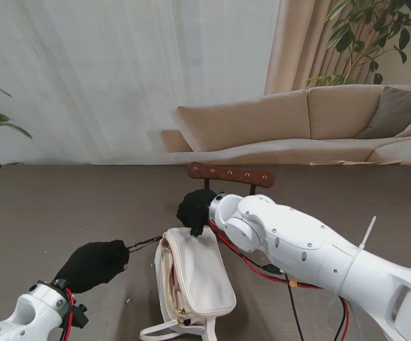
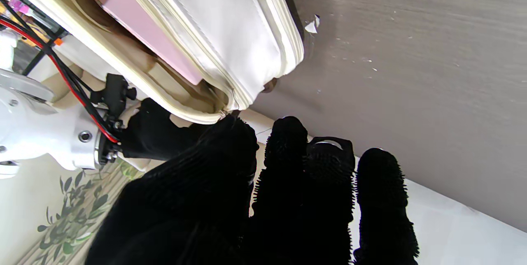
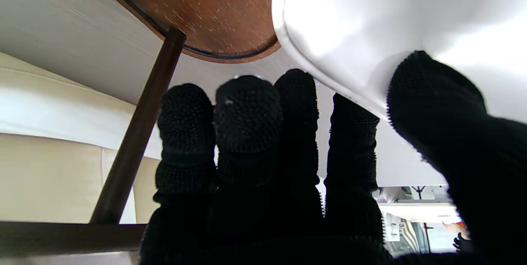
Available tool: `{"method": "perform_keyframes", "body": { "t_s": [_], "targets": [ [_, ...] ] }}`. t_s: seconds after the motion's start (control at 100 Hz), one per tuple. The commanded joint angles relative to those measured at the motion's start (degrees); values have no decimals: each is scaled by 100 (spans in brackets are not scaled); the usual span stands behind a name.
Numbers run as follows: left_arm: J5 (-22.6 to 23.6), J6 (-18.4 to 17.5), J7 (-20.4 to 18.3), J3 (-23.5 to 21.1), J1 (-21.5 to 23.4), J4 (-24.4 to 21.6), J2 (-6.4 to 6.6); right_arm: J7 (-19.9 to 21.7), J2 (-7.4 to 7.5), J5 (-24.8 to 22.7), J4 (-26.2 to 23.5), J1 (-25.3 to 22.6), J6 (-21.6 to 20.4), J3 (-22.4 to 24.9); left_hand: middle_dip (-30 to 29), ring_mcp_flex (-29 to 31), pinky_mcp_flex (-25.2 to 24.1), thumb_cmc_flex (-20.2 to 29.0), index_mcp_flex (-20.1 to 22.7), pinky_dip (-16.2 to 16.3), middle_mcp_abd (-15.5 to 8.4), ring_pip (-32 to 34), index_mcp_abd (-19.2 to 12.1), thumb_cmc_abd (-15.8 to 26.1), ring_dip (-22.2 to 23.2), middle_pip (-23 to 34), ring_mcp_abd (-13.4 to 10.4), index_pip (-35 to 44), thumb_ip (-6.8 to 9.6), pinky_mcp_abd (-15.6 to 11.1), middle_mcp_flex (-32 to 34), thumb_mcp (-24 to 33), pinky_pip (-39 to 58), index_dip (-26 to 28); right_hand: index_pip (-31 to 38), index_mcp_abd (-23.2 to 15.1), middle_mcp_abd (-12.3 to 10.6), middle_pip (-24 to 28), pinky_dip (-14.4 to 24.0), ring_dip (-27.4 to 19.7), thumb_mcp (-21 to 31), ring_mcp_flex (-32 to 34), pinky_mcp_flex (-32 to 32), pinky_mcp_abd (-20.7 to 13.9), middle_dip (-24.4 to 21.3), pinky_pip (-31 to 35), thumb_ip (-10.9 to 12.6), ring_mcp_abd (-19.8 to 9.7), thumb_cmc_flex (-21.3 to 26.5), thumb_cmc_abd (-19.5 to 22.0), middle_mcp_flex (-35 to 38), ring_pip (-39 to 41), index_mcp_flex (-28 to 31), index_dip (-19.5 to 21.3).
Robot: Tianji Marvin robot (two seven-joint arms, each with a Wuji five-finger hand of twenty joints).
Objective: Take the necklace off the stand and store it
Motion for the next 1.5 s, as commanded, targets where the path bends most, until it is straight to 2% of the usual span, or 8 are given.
{"method": "perform_keyframes", "body": {
  "t_s": [0.0, 0.25, 0.58, 0.77, 0.9, 1.07, 1.24, 1.49],
  "targets": [
    [4, 75, -63, -36, -61, 45, -23, 172, 125, -60, 9, -118, 65, -20, -41, 94, 4, 139, 400, -31, -10, -75, 112, 34, -8, 36, 39, 874, 167, -12, 176, 120, 43, 51, 542, -73, 101, 158, 186, 58, 827, 226, -527, -138, 93, 350, 520, -97, 592, -198, 163, 148, 492, 450],
    [-207, 83, -9, 5, -151, 109, -42, 293, 179, -160, -159, -141, 203, -19, -59, 99, -3, 131, 399, -33, -2, -85, 116, 40, -18, 26, 61, 869, 166, 1, 170, 140, 42, 49, 525, -46, 93, 150, 194, 43, 803, 222, -527, -139, 104, 349, 531, -100, 578, -165, 150, 143, 481, 521],
    [-387, -153, -503, -202, 434, -481, 25, 235, 9, -74, 114, 51, 396, -330, -59, 45, -35, 163, 383, -46, -14, -100, 117, 101, -16, 15, 34, 832, 182, -44, 137, 55, 18, 35, 474, -43, 89, 135, 206, 24, 753, 219, -555, -130, 114, 355, 487, -98, 551, -76, 112, 115, 432, 566],
    [-390, -297, -417, -164, 610, -648, 11, 211, -5, -40, 229, 71, 383, -356, -57, 47, -34, 190, 380, -48, 4, -91, 118, 115, -10, 12, 35, 823, 200, -45, 132, 2, 17, 41, 456, -47, 91, 135, 212, 3, 743, 214, -580, -115, 123, 357, 476, -104, 546, -31, 82, 75, 410, 589],
    [-277, -310, -290, -87, 599, -670, 0, 150, 69, -108, 147, -62, 321, -196, -57, 53, -34, 192, 377, -49, -19, -85, 117, 119, -8, 16, 25, 817, 206, -45, 141, -20, 18, 43, 415, -141, 66, 140, 221, -50, 623, 215, -682, -57, 130, 346, 502, -63, 532, 161, 0, -51, 293, 607],
    [-111, -108, -236, 85, 405, -525, 6, 40, 231, -295, -103, -372, 121, 206, -62, 60, -19, 197, 375, -48, -11, -84, 112, 117, -9, 10, 24, 810, 212, -38, 141, -32, 24, 52, 366, -378, -24, 93, 249, -181, 410, 154, -941, 118, 53, 327, 538, 79, 444, 483, -202, -468, 121, 549],
    [21, 150, -230, 202, 122, -263, 15, 200, 376, -356, -338, -594, 33, 519, -79, 124, 36, 166, 400, -45, -28, -84, 96, 96, -25, 19, 10, 817, 206, 2, 179, -21, 35, 71, 465, -245, -2, 177, 249, -93, 505, 208, -875, 95, 13, 372, 521, 60, 504, 318, -81, -393, 202, 503],
    [43, 518, -28, 167, -363, 75, -31, 465, 529, -420, -721, -940, 48, 941, -116, 204, 117, 113, 446, -45, -13, -83, 121, 40, -53, 37, 43, 812, 182, 80, 240, 93, 53, 69, 516, -133, 31, 214, 244, -17, 706, 215, -794, 132, -2, 424, 483, 77, 522, 37, 38, -245, 317, 533]
  ]
}}
